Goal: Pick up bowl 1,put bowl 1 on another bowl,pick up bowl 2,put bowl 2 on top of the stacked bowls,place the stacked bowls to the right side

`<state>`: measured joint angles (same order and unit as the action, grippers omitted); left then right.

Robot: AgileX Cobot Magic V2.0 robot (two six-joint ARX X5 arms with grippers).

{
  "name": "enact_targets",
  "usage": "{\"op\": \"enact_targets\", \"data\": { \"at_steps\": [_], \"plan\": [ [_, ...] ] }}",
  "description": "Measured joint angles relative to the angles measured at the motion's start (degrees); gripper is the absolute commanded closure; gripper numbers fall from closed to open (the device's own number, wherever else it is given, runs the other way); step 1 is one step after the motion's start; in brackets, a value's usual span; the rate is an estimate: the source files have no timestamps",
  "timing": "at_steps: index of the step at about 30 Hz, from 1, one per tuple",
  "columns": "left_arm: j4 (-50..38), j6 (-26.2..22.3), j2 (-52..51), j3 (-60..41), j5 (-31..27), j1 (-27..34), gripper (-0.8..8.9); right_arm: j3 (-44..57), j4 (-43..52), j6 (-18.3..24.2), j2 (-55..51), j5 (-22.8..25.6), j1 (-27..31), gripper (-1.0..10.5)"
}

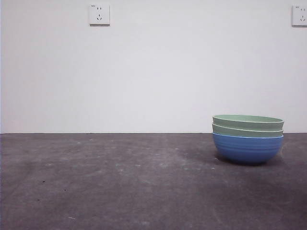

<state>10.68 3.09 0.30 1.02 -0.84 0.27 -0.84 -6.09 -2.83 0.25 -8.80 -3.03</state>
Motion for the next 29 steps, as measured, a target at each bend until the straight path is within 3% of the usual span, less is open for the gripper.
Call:
{"op": "enact_targets", "data": {
  "at_steps": [10,29],
  "plan": [
    [0.0,0.0,0.0,0.0,0.02,0.0,8.17,-0.11,-3.19,-4.07,0.39,0.07,0.0,9.4],
    [-0.02,0.0,0.0,0.0,0.0,0.0,8.17,-0.11,-3.19,-4.48,0.44,0.07,0.0,9.4]
  ]
}}
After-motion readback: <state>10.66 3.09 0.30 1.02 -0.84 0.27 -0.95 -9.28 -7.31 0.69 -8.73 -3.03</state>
